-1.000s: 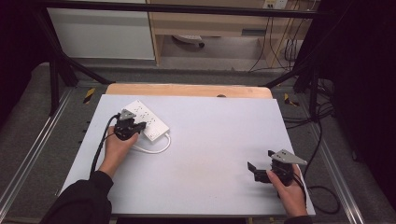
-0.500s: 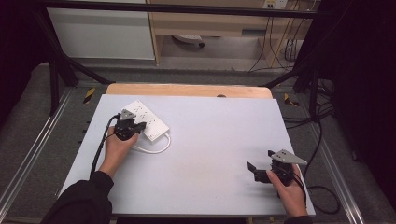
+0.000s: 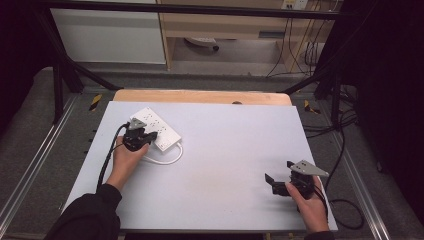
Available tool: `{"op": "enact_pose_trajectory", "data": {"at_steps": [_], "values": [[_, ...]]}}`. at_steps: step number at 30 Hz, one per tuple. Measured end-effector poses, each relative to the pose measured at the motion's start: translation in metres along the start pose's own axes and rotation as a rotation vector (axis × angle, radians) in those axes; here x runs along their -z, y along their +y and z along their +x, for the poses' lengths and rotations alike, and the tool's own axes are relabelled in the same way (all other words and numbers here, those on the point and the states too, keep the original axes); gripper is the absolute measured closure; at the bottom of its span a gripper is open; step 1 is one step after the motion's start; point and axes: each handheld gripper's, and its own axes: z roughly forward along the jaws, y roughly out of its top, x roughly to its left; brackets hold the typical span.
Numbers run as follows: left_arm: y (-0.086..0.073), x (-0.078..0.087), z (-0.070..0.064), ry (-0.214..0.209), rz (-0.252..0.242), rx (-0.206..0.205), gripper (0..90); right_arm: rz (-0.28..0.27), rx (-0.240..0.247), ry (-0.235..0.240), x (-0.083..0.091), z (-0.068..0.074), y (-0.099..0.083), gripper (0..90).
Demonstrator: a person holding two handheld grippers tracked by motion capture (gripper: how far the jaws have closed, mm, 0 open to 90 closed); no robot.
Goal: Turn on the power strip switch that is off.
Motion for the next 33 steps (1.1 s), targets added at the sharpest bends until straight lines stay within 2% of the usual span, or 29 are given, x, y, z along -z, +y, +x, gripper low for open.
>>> {"op": "enact_pose_trajectory", "data": {"at_steps": [16, 33], "values": [[-0.0014, -0.0029, 0.0048, -0.011, -0.033, 0.042, 90.0, 0.001, 0.001, 0.001, 0.0000, -0.0004, -0.0003, 2.4], [0.0028, -0.0025, 0.0067, -0.006, -0.052, 0.058, 90.0, -0.002, 0.002, 0.002, -0.0003, -0.0011, -0.0004, 2.4]]}}
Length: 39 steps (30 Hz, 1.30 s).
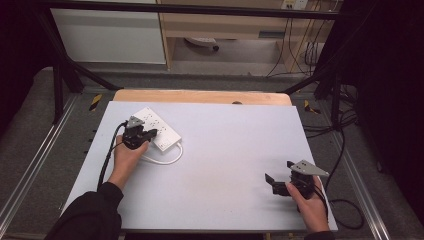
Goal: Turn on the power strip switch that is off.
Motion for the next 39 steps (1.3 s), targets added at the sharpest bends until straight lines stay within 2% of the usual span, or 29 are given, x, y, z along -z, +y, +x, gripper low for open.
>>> {"op": "enact_pose_trajectory", "data": {"at_steps": [7, 15, 19, 23, 24, 39], "values": [[0.003, 0.000, -0.001, 0.000, -0.008, -0.008, 90.0, 0.000, -0.004, 0.001, 0.000, 0.000, 0.000, 2.4], [0.004, 0.001, -0.001, 0.005, -0.024, -0.004, 83.3, -0.001, -0.004, 0.001, 0.001, 0.000, 0.000, 2.4], [0.006, 0.003, -0.002, -0.002, -0.051, -0.003, 73.9, 0.000, -0.004, 0.001, 0.001, 0.000, 0.000, 2.4], [0.008, 0.004, -0.004, -0.012, -0.078, -0.006, 68.5, -0.001, -0.004, -0.001, 0.001, 0.000, 0.000, 2.4], [0.009, 0.005, -0.004, -0.011, -0.085, -0.004, 64.2, -0.001, -0.004, -0.001, 0.001, 0.000, 0.000, 2.4], [0.017, 0.013, -0.010, -0.010, -0.166, 0.022, 42.4, -0.001, -0.004, -0.001, 0.001, 0.000, 0.000, 2.4]]}}
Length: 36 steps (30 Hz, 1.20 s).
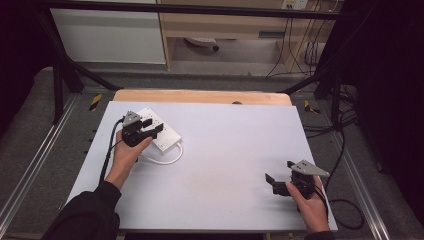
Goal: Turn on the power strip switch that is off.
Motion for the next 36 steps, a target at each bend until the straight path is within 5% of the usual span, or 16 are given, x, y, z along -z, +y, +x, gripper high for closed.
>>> {"op": "enact_pose_trajectory", "data": {"at_steps": [4, 12, 36], "values": [[0.002, 0.002, -0.001, 0.000, -0.004, -0.002, 37.3, 0.000, 0.001, 0.000, 0.000, 0.000, 0.000, 2.4], [0.011, 0.007, -0.006, 0.003, 0.009, 0.015, 10.5, -0.002, 0.001, 0.000, 0.000, 0.000, 0.000, 2.4], [0.016, 0.057, -0.016, -0.037, -0.011, 0.027, 9.5, 0.001, -0.005, 0.008, 0.000, 0.001, 0.001, 2.3]]}}
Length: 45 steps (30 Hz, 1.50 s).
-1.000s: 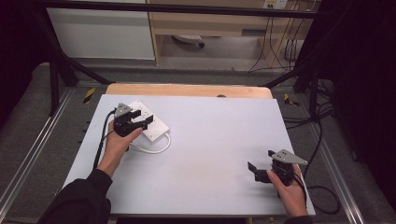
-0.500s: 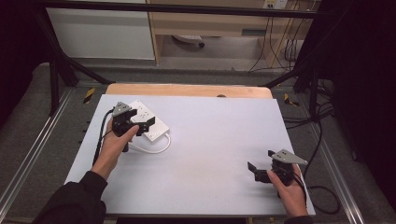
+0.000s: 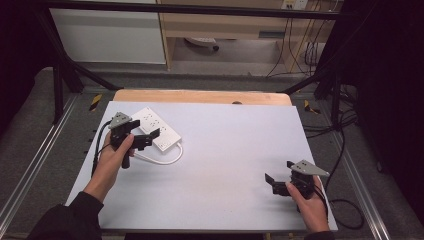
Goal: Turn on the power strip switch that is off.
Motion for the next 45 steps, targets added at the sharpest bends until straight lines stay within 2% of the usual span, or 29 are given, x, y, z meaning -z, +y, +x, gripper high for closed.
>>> {"op": "enact_pose_trajectory", "data": {"at_steps": [9, 19, 24, 29, 34, 41, 44, 45], "values": [[-0.014, 0.027, 0.002, -0.002, 0.001, -0.004, 8.0, -0.001, 0.005, -0.001, -0.001, 0.000, 0.000, 2.3], [-0.034, 0.055, 0.008, 0.002, 0.001, 0.020, 8.0, 0.003, -0.002, -0.001, -0.001, 0.001, 0.000, 2.3], [-0.042, 0.067, 0.012, 0.002, -0.012, 0.050, 8.2, 0.005, -0.001, -0.001, -0.001, 0.001, 0.000, 2.3], [-0.054, 0.078, 0.012, 0.001, -0.002, 0.040, 8.3, 0.005, 0.003, -0.004, -0.001, 0.001, 0.000, 2.3], [-0.069, 0.086, 0.006, -0.014, 0.041, -0.006, 8.2, 0.009, 0.004, -0.003, -0.002, 0.001, -0.001, 2.3], [-0.094, 0.089, -0.007, -0.045, 0.136, -0.072, 7.5, 0.019, 0.005, -0.005, -0.003, 0.001, -0.001, 2.2], [-0.101, 0.085, -0.011, -0.049, 0.165, -0.057, 8.5, 0.068, -0.021, -0.016, -0.009, 0.001, -0.005, 2.3], [-0.102, 0.084, -0.012, -0.046, 0.173, -0.066, 8.8, 0.085, -0.025, -0.021, -0.011, 0.001, -0.006, 2.4]]}}
